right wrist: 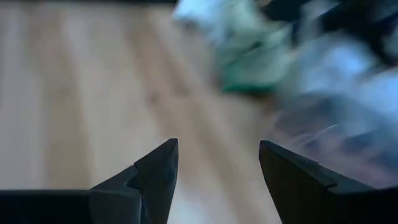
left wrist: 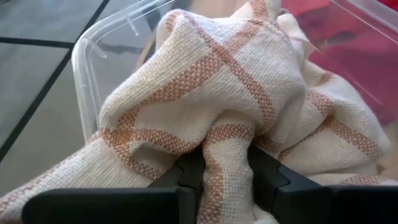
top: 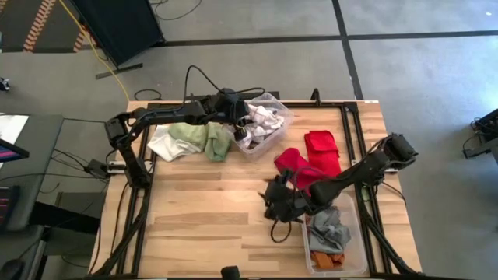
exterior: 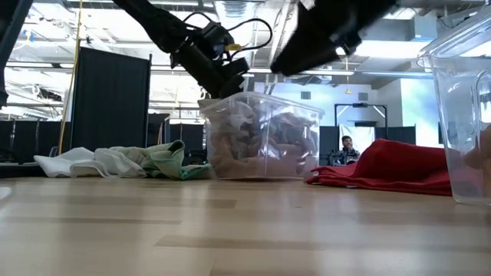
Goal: Sort towels by color in basket
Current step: Put the white patterned towel into the top transparent bin
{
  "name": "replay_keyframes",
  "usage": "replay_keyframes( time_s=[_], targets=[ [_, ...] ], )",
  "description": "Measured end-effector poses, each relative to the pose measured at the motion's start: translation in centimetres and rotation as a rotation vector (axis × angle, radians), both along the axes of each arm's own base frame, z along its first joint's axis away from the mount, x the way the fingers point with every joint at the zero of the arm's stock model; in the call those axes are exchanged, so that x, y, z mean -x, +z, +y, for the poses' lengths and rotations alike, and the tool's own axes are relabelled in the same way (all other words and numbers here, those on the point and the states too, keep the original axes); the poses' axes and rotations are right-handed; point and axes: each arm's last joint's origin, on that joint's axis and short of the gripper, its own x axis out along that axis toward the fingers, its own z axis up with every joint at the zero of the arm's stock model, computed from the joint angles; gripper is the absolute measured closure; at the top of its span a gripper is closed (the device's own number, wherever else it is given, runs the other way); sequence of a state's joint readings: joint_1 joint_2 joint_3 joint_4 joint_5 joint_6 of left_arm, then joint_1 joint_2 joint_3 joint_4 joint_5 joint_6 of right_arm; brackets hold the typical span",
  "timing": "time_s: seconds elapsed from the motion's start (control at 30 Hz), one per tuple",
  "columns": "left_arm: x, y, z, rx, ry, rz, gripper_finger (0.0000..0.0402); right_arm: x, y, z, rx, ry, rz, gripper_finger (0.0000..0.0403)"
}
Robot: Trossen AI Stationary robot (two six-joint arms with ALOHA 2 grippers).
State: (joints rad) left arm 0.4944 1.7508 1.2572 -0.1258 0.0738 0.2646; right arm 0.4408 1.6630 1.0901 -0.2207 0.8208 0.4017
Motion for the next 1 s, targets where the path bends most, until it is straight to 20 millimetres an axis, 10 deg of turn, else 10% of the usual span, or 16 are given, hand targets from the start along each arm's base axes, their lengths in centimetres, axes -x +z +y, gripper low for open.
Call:
replay_keyframes(
  time_s=[0.37, 1.0],
  targets=[
    [-0.7, 0.0, -1.2, -0.038, -0.078, 0.006, 0.0264, 1.5, 5.5, -7.0, 0.173, -0.315, -0.108, 0.0148],
    [-1.9, 2.5, -3.1, -0.045, -0.213, 0.027, 0.0195, -1.0, 4.2, -20.8, 0.110, -0.223, -0.057, 0.0148]
  ],
)
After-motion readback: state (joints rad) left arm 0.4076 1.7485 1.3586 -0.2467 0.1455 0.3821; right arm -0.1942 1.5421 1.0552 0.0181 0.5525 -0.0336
